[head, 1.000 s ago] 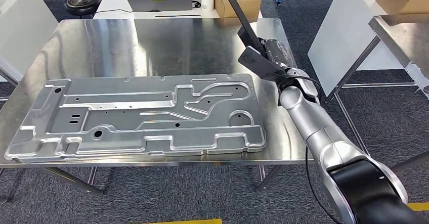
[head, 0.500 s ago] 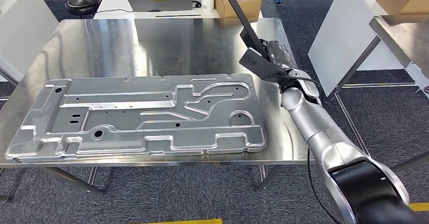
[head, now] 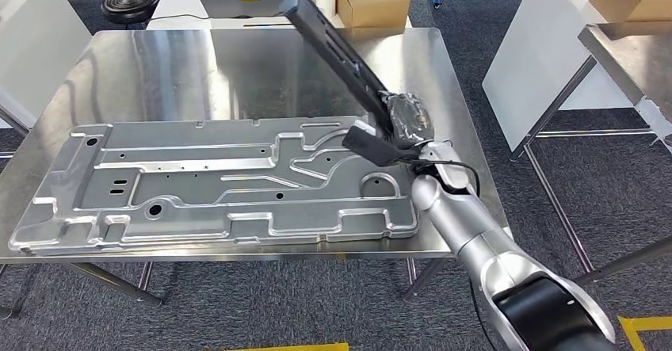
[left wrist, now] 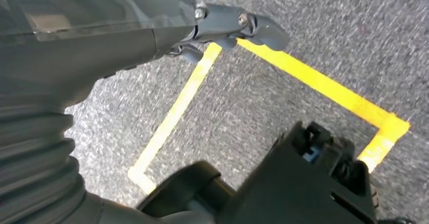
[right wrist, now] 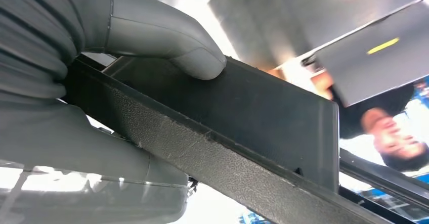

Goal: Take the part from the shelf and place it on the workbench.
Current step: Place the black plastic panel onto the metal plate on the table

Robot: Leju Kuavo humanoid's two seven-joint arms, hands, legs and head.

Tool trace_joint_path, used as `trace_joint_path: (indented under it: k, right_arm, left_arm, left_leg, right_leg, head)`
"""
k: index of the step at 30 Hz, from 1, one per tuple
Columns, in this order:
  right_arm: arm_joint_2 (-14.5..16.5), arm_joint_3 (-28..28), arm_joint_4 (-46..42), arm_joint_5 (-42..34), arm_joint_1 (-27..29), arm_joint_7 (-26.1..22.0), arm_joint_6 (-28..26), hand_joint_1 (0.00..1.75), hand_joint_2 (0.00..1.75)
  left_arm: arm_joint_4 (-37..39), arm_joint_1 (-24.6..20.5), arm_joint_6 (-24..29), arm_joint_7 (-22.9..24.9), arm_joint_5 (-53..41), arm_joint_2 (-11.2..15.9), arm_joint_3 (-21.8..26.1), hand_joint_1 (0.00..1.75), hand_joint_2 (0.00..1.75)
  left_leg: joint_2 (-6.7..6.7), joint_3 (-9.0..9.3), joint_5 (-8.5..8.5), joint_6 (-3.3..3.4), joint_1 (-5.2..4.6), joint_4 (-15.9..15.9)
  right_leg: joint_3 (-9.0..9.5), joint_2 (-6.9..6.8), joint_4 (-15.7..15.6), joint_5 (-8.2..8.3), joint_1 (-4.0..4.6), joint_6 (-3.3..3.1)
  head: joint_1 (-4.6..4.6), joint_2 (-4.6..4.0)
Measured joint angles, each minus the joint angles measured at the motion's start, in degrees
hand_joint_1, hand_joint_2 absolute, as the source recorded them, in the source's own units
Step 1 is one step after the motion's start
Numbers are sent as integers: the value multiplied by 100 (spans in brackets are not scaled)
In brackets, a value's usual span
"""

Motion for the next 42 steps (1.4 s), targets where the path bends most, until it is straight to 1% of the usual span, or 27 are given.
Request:
trace_joint_path:
  k: [2, 4, 7, 8, 9, 10, 11, 12, 13, 15, 17, 19, 21, 23, 24, 25, 26, 28, 30, 32, 34, 36, 38, 39, 40, 41, 42]
  right_arm:
    - [96, 68, -148, 61, 109, 3, -28, 168, 175]
    - [148, 127, -284, 127, 176, 12, -50, 168, 175]
    - [156, 201, -421, 188, 295, 66, -62, 168, 175]
    - [152, 214, -460, 191, 345, 85, -61, 168, 175]
    - [148, 223, -496, 192, 385, 98, -61, 168, 175]
    - [147, 233, -529, 196, 410, 108, -60, 168, 175]
    - [146, 241, -556, 201, 428, 111, -60, 168, 175]
    - [144, 246, -575, 205, 441, 114, -61, 168, 175]
    - [140, 250, -594, 209, 456, 115, -63, 168, 175]
    - [146, 260, -632, 213, 489, 111, -69, 168, 175]
    - [178, 281, -675, 219, 503, 111, -73, 168, 175]
    - [203, 296, -703, 222, 503, 115, -73, 168, 175]
    - [205, 298, -716, 223, 520, 120, -73, 168, 175]
    - [199, 298, -717, 223, 553, 123, -71, 168, 175]
    - [198, 299, -717, 223, 570, 123, -68, 168, 175]
    - [199, 300, -717, 223, 583, 123, -66, 168, 175]
    - [200, 300, -720, 223, 591, 123, -63, 168, 175]
    - [197, 301, -725, 223, 598, 124, -62, 168, 175]
    - [185, 301, -728, 224, 606, 125, -62, 168, 175]
    - [185, 301, -730, 225, 616, 124, -62, 168, 175]
    - [187, 301, -735, 223, 624, 118, -62, 168, 175]
    - [179, 301, -738, 218, 635, 106, -64, 168, 175]
    - [176, 308, -739, 212, 662, 98, -66, 168, 175]
    - [173, 313, -739, 211, 678, 99, -67, 168, 175]
    - [170, 317, -739, 211, 690, 101, -67, 168, 175]
    - [167, 320, -739, 211, 696, 104, -67, 168, 175]
    - [163, 321, -740, 212, 698, 108, -67, 168, 175]
  left_arm:
    - [0, 1, 3, 14, -10, 25, -1, 0, 175]
    - [0, -1, 7, 25, -14, 38, -2, 0, 175]
    - [0, 7, 8, 32, -17, 44, -3, 0, 175]
    - [0, 14, 8, 36, -18, 45, -3, 0, 175]
    - [0, 20, 8, 41, -20, 46, -3, 0, 175]
    - [0, 24, 8, 45, -22, 46, -3, 0, 175]
    - [0, 24, 8, 48, -25, 47, -3, 0, 175]
    - [0, 21, 10, 51, -28, 53, -3, 0, 175]
    - [-1, 15, 12, 52, -33, 59, -3, 0, 175]
    - [-1, 13, 16, 52, -39, 71, -5, 0, 175]
    - [0, 25, 17, 49, -41, 71, -7, 0, 175]
    - [0, 24, 19, 48, -49, 69, -8, 0, 175]
    - [-1, 12, 22, 48, -55, 69, -9, 0, 175]
    - [-2, -6, 26, 46, -56, 71, -9, 0, 175]
    - [-2, -14, 27, 47, -56, 71, -9, 0, 175]
    - [-2, -19, 28, 52, -57, 71, -9, 0, 175]
    - [-2, -18, 30, 60, -58, 72, -9, 0, 175]
    - [-2, -15, 28, 71, -61, 74, -10, 0, 175]
    - [-1, -16, 25, 74, -66, 77, -11, 0, 175]
    - [-1, -4, 26, 75, -66, 83, -11, 0, 175]
    - [-2, 9, 25, 65, -66, 87, -11, 0, 175]
    - [-2, 3, 20, 48, -70, 86, -13, 0, 175]
    - [-1, -5, 8, 24, -74, 84, -14, 0, 175]
    - [-1, -6, 3, 10, -76, 84, -14, 0, 175]
    - [-1, -8, -1, -3, -76, 83, -14, 0, 175]
    - [-2, -12, -2, -10, -77, 80, -14, 0, 175]
    - [-2, -16, -4, -14, -81, 79, -14, 0, 175]
  left_leg:
    - [-6, 26, 27, 49, 27, -65]
    - [-21, 74, 67, 108, 78, -148]
    - [-89, 93, 74, 123, 118, -168]
    - [-126, 96, 68, 114, 131, -166]
    - [-165, 102, 58, 98, 148, -160]
    - [-211, 111, 41, 69, 171, -147]
    - [-259, 114, 15, 26, 195, -122]
    - [-303, 101, -14, -28, 210, -87]
    - [-348, 73, -33, -81, 218, -49]
    - [-430, 17, -27, -167, 223, -25]
    - [-459, 12, -9, -218, 239, -40]
    - [-279, -72, -112, -240, 221, 190]
    - [-61, -378, -381, -242, 193, 852]
    - [0, -708, -576, -237, 187, 1501]
    - [10, -751, -536, -230, 185, 1573]
    - [30, -684, -390, -217, 181, 1413]
    - [90, -525, -174, -199, 171, 1063]
    - [375, -211, 102, -153, 97, 356]
    - [543, -126, 106, -108, 24, 71]
    - [432, -143, 106, -56, 26, 11]
    - [299, -129, 137, 3, 66, -36]
    - [169, -118, 157, 40, 97, -63]
    - [14, -118, 159, 49, 110, -61]
    - [-81, -115, 158, 48, 123, -58]
    - [-182, -110, 158, 40, 142, -53]
    - [-283, -105, 155, 22, 168, -42]
    - [-378, -109, 149, -10, 193, -27]
  right_leg:
    - [-2, -10, -10, -10, 10, 26]
    - [-127, -18, 240, -163, 26, 31]
    - [-701, -20, 1311, -567, 18, 43]
    - [-851, -19, 1532, -577, 11, 55]
    - [-904, -19, 1537, -474, 1, 65]
    - [-847, -14, 1316, -272, -16, 77]
    - [-715, 29, 943, -28, -45, 98]
    - [-560, 120, 592, 134, -73, 129]
    - [-440, 204, 328, 214, -96, 145]
    - [-346, 300, 174, 165, -102, 145]
    - [-329, 212, 169, 141, -96, 74]
    - [-281, 95, 160, 118, -102, -11]
    - [-241, -25, 156, 88, -83, -77]
    - [-212, -142, 157, 62, -50, -115]
    - [-194, -197, 157, 49, -39, -129]
    - [-169, -246, 157, 34, -33, -136]
    - [-139, -287, 157, 15, -31, -136]
    - [-91, -347, 153, -16, -6, -110]
    - [-82, -414, 140, -26, 40, -70]
    - [-79, -507, 110, -33, 65, -22]
    - [-140, -433, 240, -153, 65, 18]
    - [-408, -238, 820, -453, 63, 29]
    - [-762, -163, 1532, -686, 62, 33]
    - [-850, -155, 1672, -663, 56, 40]
    - [-840, -141, 1587, -531, 44, 49]
    - [-733, -96, 1295, -320, 22, 62]
    - [-584, 40, 911, -111, -20, 87]
  head:
    - [-13, 0]
    - [-1, 0]
    - [93, 0]
    - [123, 0]
    - [145, 0]
    - [167, 0]
    - [179, 0]
    - [196, 0]
    - [211, 0]
    - [209, 0]
    - [156, 0]
    - [65, 0]
    - [-32, 0]
    - [-79, 0]
    - [-89, 0]
    - [-97, 0]
    - [-106, 0]
    - [-127, 0]
    - [-125, 0]
    - [-104, 0]
    - [-78, 0]
    - [-22, 0]
    - [35, 0]
    - [59, 0]
    - [83, 0]
    - [108, 0]
    - [140, 0]
